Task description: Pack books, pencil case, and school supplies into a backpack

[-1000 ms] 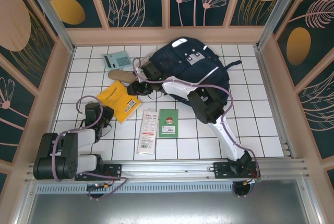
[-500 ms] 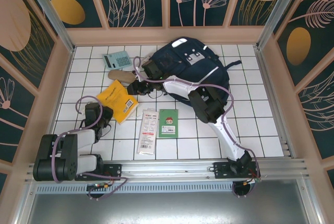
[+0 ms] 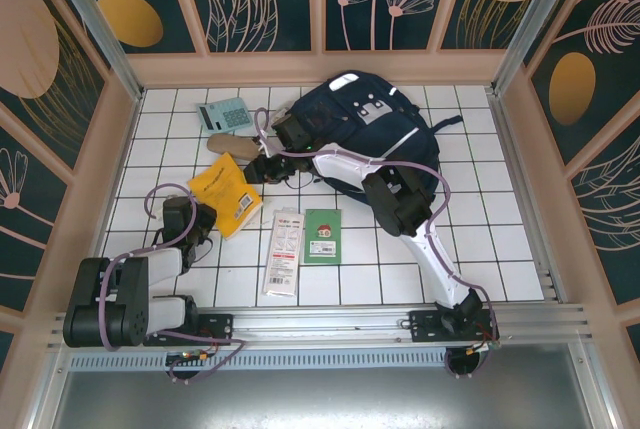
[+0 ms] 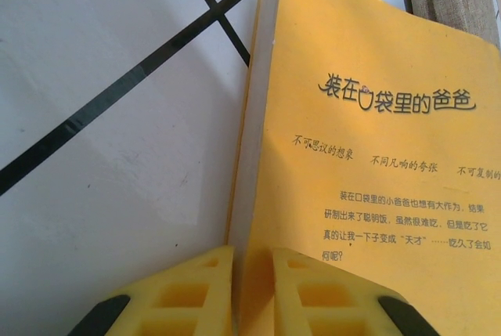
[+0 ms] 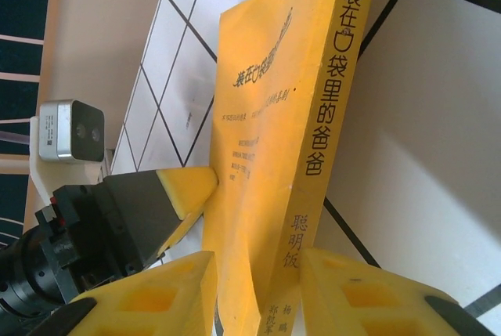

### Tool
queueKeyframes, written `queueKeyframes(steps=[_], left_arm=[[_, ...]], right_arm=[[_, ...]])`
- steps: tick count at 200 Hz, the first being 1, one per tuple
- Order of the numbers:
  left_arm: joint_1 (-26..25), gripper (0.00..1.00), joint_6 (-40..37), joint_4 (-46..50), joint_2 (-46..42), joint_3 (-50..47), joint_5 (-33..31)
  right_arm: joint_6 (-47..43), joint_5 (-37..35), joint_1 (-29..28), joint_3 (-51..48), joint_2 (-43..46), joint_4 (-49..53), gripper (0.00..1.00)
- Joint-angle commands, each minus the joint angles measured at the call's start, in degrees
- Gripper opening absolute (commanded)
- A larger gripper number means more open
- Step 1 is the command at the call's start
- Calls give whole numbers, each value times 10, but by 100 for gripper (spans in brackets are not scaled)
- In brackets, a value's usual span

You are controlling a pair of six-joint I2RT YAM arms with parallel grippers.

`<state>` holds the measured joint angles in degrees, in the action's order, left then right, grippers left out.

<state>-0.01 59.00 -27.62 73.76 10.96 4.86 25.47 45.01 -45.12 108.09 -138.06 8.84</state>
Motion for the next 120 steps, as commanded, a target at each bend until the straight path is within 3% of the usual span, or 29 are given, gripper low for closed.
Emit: queueKeyframes(steps=[1, 37, 89, 120], left_arm=[[-10, 18, -6, 76, 16, -10, 45], [-10, 18, -6, 75, 16, -10, 45], [-10, 18, -4, 75, 11, -14, 45], [-10, 18, -4, 73, 10, -16, 45]], right_arm=[[-11, 85, -50, 13, -10, 42, 33], [-26, 67, -60, 19, -13, 53, 32], [24, 80, -65, 24, -28, 4, 31], [99, 122, -66, -28, -6, -127, 32]])
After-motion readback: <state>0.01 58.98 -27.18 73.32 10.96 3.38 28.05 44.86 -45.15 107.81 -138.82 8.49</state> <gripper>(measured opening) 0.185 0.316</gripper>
